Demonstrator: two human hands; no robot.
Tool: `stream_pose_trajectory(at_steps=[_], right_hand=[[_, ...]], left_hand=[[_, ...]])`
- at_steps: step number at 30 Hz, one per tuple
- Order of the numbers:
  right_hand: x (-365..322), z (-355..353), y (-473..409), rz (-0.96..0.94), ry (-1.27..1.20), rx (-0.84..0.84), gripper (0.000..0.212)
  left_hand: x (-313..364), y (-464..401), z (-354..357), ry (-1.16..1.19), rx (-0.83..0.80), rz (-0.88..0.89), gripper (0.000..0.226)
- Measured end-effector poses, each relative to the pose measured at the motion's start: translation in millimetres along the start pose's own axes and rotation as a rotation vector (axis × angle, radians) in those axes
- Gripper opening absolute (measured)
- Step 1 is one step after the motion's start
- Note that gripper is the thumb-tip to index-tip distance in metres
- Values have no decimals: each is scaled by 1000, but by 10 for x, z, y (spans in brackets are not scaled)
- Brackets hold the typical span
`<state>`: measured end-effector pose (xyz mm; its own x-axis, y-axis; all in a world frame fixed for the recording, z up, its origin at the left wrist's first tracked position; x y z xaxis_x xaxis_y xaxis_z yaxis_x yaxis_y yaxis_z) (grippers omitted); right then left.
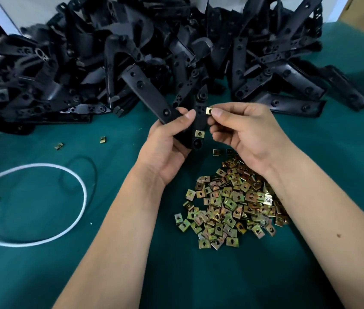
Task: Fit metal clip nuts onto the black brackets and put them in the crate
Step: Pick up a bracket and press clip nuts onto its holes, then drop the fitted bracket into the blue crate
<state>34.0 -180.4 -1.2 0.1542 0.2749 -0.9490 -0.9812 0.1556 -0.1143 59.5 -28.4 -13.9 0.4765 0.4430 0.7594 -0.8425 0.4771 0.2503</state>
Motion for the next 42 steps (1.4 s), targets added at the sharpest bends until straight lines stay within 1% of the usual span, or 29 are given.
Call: stream_pose_trajectory(at_steps=[3, 7, 11, 13, 17, 21, 25, 28, 30, 32, 34, 36, 38, 42], right_hand=[[3, 4, -3, 13, -10, -1, 9], [2, -4, -4, 24, 36, -23, 9], [13, -11, 7, 82, 21, -12, 10], [20, -11, 15, 98, 27, -13, 11], [-20, -31, 15, 43, 114, -16, 11], [-23, 16, 19, -19, 137, -57, 14], [5, 14, 7, -29, 146, -58, 24], [22, 10, 12, -36, 159, -36, 22], [25, -2, 1, -59, 205, 17, 19], [2, -19, -6, -95, 277, 65, 21], [-24, -9, 9, -145, 339, 54, 15], [-71, 23, 35, -226, 439, 41, 2], [-146, 8, 52, -296, 559, 93, 11], [-385, -131, 141, -326, 611, 138, 9]], left_hand=[[7, 1, 17, -16, -9, -4, 33], [14, 4, 16, -59, -10, 2, 35], [-1, -13, 17, -55, -10, 1, 29], [-7, -21, 19, -45, -7, 6, 30], [-3, -29, 10, -74, 4, 4, 21], [-33, -36, 29, -95, -8, -32, 17], [-40, -42, 26, -84, 53, -18, 17], [-59, -43, 51, -81, 81, 3, 19], [-70, -38, 66, -43, 115, 27, 18], [-71, -41, 61, 16, 174, 64, 15], [-53, -36, 54, 9, 233, 137, 18], [-57, -33, 74, -83, 251, 216, 22], [-65, 9, 154, -224, 268, 297, 25], [-95, 101, 456, -435, 287, 438, 32]])
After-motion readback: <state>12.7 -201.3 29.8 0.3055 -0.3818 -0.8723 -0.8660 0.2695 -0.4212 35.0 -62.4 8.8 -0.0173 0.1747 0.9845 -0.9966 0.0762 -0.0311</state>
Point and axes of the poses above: each hand's wrist, its own y-axis away from the middle knuckle, its own z-axis out of the palm, x = y × z, the point moved 5 cm from there along -y, towards the middle knuckle, and after that the axes turned 10 degrees about -z, right-handed, at the moved point
